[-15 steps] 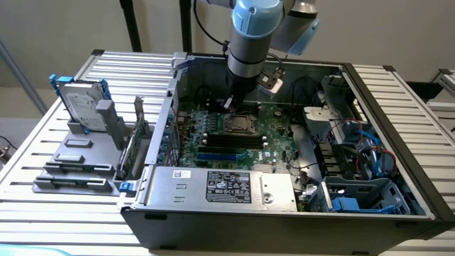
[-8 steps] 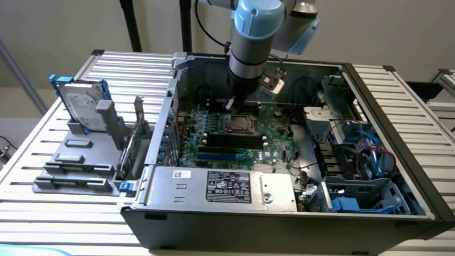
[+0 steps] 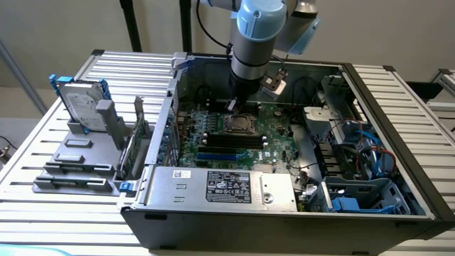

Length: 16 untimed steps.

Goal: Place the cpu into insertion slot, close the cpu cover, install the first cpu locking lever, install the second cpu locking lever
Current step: 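Install the first cpu locking lever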

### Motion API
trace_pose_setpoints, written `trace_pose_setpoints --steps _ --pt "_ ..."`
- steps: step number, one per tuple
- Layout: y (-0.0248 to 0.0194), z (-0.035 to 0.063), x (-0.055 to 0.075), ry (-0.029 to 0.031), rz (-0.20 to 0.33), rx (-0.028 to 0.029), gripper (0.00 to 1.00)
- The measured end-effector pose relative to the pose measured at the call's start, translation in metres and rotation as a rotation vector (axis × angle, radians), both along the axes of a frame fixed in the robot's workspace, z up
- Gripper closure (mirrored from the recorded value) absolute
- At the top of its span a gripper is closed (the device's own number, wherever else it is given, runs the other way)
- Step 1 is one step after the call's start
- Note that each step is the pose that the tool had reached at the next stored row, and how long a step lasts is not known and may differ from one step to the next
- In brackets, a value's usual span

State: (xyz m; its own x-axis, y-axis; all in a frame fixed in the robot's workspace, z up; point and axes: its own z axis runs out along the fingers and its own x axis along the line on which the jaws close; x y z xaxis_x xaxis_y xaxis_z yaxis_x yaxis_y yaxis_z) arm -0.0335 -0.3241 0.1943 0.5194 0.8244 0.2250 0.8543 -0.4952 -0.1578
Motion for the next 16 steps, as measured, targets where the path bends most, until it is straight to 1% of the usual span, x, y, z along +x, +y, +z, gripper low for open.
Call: trace_pose_setpoints --steps 3,5,10,16 --pt "-0.0001 -0.0002 0.0023 -0.0003 0.002 0.0 0.89" --pt "0.0 0.0 0.0024 -0.0002 0.002 -0.001 0.89" --pt "-0.0013 0.0053 0.0018 -0.0004 0.002 -0.0015 0.89" --pt "-0.0016 0.0059 0.0014 -0.0002 0.005 -0.0017 0.89"
